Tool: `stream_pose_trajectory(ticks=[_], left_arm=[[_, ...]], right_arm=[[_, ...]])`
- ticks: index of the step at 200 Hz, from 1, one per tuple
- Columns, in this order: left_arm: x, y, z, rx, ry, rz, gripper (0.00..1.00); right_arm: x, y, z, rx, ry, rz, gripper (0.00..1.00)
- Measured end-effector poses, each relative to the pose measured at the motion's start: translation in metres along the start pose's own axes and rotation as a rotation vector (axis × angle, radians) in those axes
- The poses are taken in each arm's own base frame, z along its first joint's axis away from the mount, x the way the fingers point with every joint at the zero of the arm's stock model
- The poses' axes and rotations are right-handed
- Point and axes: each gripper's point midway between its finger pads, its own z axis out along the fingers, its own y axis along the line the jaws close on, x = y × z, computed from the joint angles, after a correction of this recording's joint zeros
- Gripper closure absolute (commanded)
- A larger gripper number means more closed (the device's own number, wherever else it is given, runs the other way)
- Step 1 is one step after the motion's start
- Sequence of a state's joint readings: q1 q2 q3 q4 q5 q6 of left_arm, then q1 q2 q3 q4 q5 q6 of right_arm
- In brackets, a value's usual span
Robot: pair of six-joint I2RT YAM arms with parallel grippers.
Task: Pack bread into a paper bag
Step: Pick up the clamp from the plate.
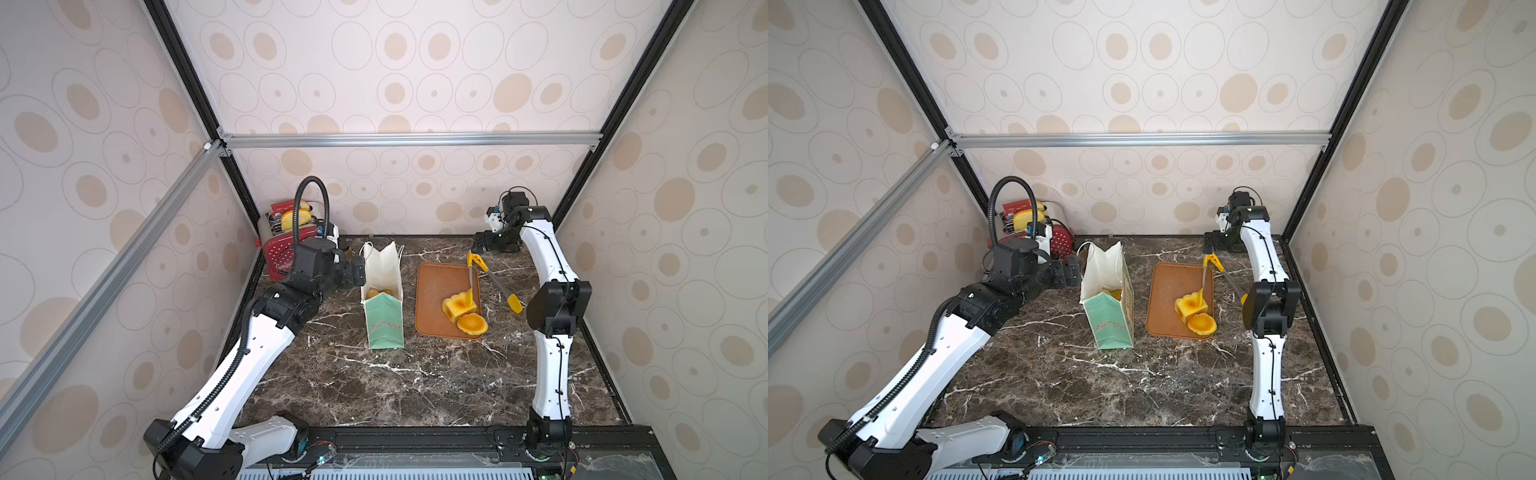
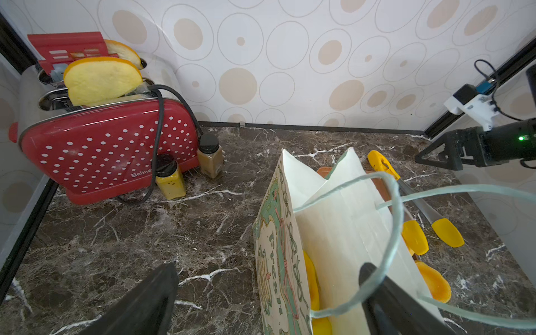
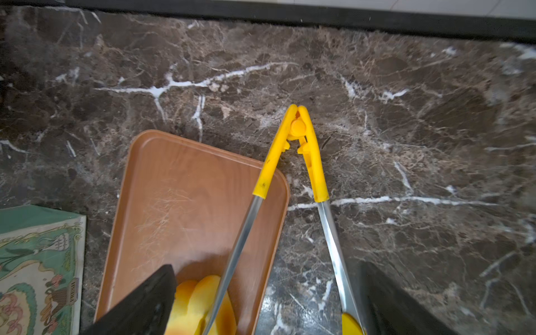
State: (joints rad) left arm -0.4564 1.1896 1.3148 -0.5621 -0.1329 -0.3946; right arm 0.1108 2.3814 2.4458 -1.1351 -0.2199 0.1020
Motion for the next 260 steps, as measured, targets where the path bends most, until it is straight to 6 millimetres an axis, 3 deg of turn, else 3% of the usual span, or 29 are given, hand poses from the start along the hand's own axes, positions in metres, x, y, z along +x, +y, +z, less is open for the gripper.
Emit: stream_pose_trajectory(ticks=[26, 55, 106, 127, 172, 193, 260], left_arm=[[0.004, 0.0, 0.006, -0.006, 0.019, 0.015, 0.01], [0.01, 0.001, 0.011, -0.013, 0.044, 0.027, 0.01], [0.023, 0.0, 0.022, -0.015, 0.099, 0.038, 0.01], [0.028, 0.0, 0.025, -0.016, 0.119, 0.041, 0.01], [0.036, 0.003, 0.024, -0.027, 0.153, 0.049, 0.01], [0.039, 0.004, 0.024, -0.033, 0.166, 0.052, 0.01], [0.042, 0.005, 0.023, -0.036, 0.178, 0.054, 0.01]], right_arm=[[0.015, -0.017, 0.035, -0.046, 0.064, 0.026, 0.0], [0.018, -0.016, 0.06, -0.092, 0.081, 0.023, 0.0], [0.004, -0.008, 0.079, -0.134, 0.03, -0.001, 0.0], [-0.003, -0.015, 0.088, -0.093, 0.009, -0.019, 0.0], [0.003, -0.026, 0.117, -0.039, 0.034, -0.04, 0.0], [-0.001, -0.027, 0.116, -0.028, 0.021, -0.048, 0.0], [-0.003, -0.031, 0.115, -0.014, 0.015, -0.027, 0.36]])
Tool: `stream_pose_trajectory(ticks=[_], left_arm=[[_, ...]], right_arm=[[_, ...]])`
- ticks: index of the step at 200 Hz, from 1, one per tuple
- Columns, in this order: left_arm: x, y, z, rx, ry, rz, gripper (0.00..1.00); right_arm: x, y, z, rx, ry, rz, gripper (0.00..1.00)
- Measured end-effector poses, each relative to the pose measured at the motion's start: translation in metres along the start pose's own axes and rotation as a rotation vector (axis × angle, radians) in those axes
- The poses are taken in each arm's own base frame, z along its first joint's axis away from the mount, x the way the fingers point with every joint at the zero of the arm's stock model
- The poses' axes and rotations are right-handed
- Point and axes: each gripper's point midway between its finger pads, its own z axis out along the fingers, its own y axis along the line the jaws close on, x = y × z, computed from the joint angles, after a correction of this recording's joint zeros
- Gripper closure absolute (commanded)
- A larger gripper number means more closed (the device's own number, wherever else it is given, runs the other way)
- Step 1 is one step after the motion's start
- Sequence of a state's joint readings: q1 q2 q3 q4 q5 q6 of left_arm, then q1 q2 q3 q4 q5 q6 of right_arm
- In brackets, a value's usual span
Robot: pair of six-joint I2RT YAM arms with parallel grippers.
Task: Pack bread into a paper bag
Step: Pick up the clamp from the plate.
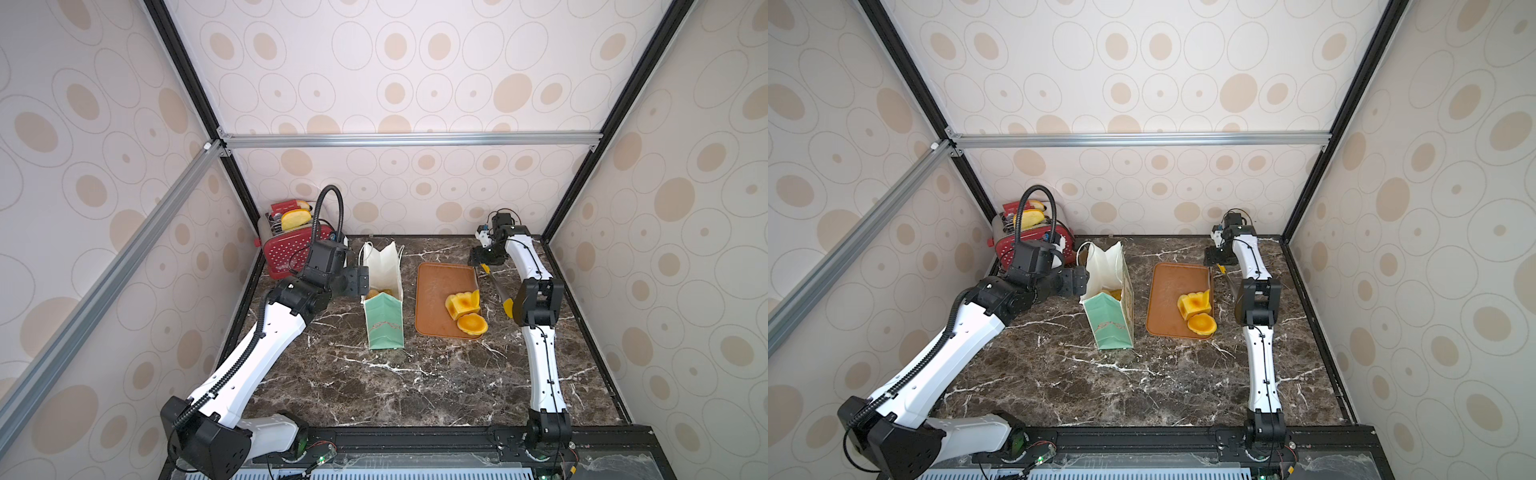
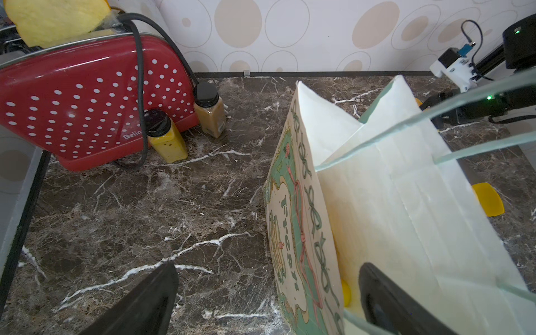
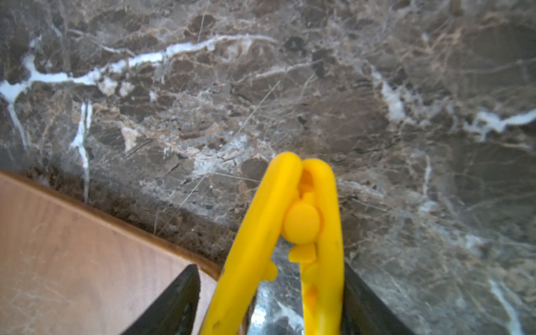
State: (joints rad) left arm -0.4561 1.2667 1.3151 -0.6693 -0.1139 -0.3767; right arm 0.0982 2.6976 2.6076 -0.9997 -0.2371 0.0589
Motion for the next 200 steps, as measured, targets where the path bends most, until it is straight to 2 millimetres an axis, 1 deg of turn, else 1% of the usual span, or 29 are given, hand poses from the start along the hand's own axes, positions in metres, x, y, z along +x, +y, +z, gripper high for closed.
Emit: stream_pose_trajectory(ticks=[13, 40, 53, 65, 77, 92, 124, 137, 149, 160, 168, 175, 187, 200], left_arm=[[0.0, 0.0, 0.0, 0.0, 0.0, 0.0, 0.01], [0.0, 0.0, 0.0, 0.001, 0.0, 0.0, 0.01], [0.0, 0.0, 0.0, 0.002, -0.001, 0.0, 0.01], [0.0, 0.0, 0.0, 0.003, -0.001, -0.001, 0.01], [0.0, -0.001, 0.0, 0.005, -0.001, -0.001, 0.01], [-0.001, -0.001, -0.001, 0.005, -0.002, -0.001, 0.01], [-0.002, -0.002, -0.003, 0.015, -0.008, -0.002, 0.01], [-0.004, -0.003, -0.004, 0.021, -0.013, -0.004, 0.01], [-0.005, -0.004, -0.006, 0.027, -0.02, -0.005, 0.01], [-0.007, -0.005, -0.008, 0.034, -0.028, -0.007, 0.01], [-0.008, -0.005, -0.01, 0.039, -0.031, -0.008, 0.01], [-0.008, -0.006, -0.011, 0.046, -0.035, -0.009, 0.01], [-0.01, -0.008, -0.014, 0.056, -0.043, -0.01, 0.01], [-0.013, -0.009, -0.017, 0.065, -0.059, -0.014, 0.01]], right_arm=[[0.0, -0.002, -0.001, -0.002, -0.002, 0.011, 0.39], [0.002, -0.011, -0.003, -0.007, -0.001, 0.032, 0.4], [0.004, -0.015, -0.008, -0.011, 0.0, 0.046, 0.39], [0.003, -0.017, -0.018, -0.018, -0.006, 0.059, 0.39], [0.001, -0.017, -0.032, -0.026, -0.02, 0.068, 0.39], [-0.004, -0.015, -0.057, -0.029, -0.047, 0.071, 0.39], [-0.021, -0.006, -0.125, 0.017, -0.135, 0.047, 0.43], [-0.022, -0.005, -0.15, 0.059, -0.164, 0.04, 0.45], [-0.018, -0.005, -0.168, 0.094, -0.18, 0.039, 0.47], [-0.012, -0.004, -0.18, 0.115, -0.19, 0.047, 0.55], [-0.007, -0.003, -0.187, 0.128, -0.203, 0.05, 0.57], [-0.002, -0.003, -0.192, 0.139, -0.212, 0.056, 0.57], [0.003, -0.003, -0.198, 0.15, -0.234, 0.066, 0.53], [0.007, -0.002, -0.202, 0.157, -0.256, 0.072, 0.53]])
